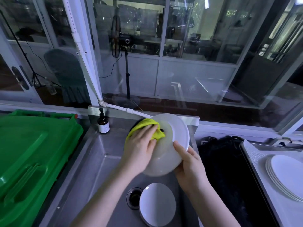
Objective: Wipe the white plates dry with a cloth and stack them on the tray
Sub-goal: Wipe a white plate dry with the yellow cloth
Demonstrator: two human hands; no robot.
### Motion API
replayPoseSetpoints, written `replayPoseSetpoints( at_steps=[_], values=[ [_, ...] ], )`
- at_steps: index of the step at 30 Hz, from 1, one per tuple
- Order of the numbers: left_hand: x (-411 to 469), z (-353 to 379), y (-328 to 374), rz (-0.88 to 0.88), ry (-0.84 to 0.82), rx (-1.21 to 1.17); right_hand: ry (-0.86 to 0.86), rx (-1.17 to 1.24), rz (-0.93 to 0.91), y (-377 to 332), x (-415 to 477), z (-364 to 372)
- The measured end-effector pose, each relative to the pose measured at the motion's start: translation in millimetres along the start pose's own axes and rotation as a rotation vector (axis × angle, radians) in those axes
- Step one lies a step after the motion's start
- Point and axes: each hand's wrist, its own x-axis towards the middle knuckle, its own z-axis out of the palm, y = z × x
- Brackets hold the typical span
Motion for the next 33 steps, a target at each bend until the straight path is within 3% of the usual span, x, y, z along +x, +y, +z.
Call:
replayPoseSetpoints(
  at_steps=[3, 9, 14, 20, 26, 33],
  values=[
    [3.1, -10.3, -11.9, -0.036, -0.011, -0.050, -0.059, -0.085, -0.047, -2.6, -6.0, -7.1],
    [-17.3, -5.1, 13.4, 0.244, -0.021, 0.007, -0.059, -0.101, -0.059, -10.5, 1.1, 5.5],
    [-5.8, -14.1, -3.1, 0.063, 0.040, -0.020, -0.062, -0.170, -0.044, -12.3, -5.9, 3.9],
    [-43.5, -5.9, 17.9, 0.262, -0.046, 0.001, -0.035, -0.035, -0.078, -25.0, 2.6, 1.8],
    [4.3, -14.3, 9.9, 0.053, 0.071, 0.033, -0.085, -0.126, -0.054, -12.7, -6.9, 8.7],
    [-36.4, -15.2, 16.2, 0.121, 0.023, 0.070, -0.006, -0.063, -0.089, -30.2, -1.8, 2.2]
  ],
)
